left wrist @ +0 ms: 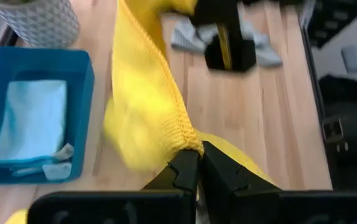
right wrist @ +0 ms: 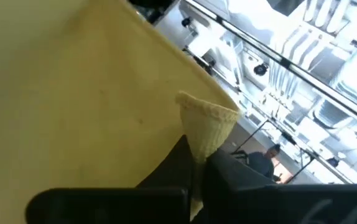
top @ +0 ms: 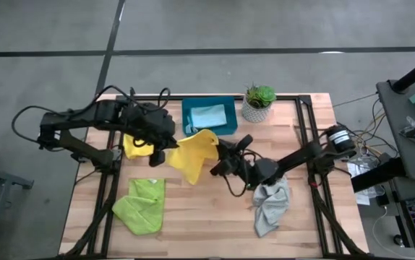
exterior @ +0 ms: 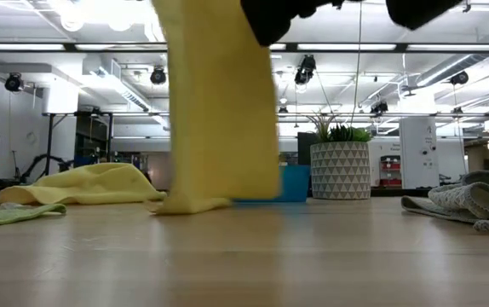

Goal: Fold microfiber towels
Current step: Fold the right yellow microfiber cloth

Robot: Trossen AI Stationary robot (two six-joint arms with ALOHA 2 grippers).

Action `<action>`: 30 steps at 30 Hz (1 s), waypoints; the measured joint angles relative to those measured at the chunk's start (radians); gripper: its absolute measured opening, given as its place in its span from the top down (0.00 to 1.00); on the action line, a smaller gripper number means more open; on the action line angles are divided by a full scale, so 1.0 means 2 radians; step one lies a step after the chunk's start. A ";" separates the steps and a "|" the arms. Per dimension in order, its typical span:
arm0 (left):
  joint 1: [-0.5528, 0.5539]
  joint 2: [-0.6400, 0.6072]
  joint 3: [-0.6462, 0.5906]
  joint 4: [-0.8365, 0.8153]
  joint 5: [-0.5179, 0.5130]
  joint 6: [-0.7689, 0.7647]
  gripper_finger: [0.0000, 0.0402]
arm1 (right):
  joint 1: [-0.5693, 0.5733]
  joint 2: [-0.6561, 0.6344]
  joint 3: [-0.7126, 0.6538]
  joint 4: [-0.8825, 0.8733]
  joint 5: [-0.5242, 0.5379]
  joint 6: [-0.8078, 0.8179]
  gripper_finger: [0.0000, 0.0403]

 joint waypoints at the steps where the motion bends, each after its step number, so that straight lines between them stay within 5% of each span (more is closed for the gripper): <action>1: 0.000 -0.002 0.000 -0.009 0.003 0.009 1.00 | 0.000 -0.014 0.000 -0.030 -0.003 0.016 0.98; 5: 0.003 -0.002 0.013 -0.049 0.010 0.056 1.00 | -0.004 -0.094 0.003 -0.230 -0.084 0.161 0.98; 10: 0.015 0.000 0.028 -0.083 0.020 0.177 1.00 | -0.064 -0.202 0.051 -0.529 -0.355 0.393 0.98; 14: 0.038 0.000 0.028 -0.082 0.018 0.242 1.00 | -0.127 -0.246 0.093 -0.652 -0.521 0.456 0.98; 24: 0.071 0.002 0.073 -0.079 0.015 0.298 1.00 | -0.172 -0.261 0.192 -0.822 -0.542 0.414 0.98; 30: 0.054 0.005 0.126 -0.080 0.004 0.324 1.00 | -0.169 -0.254 0.229 -0.830 -0.533 0.367 0.98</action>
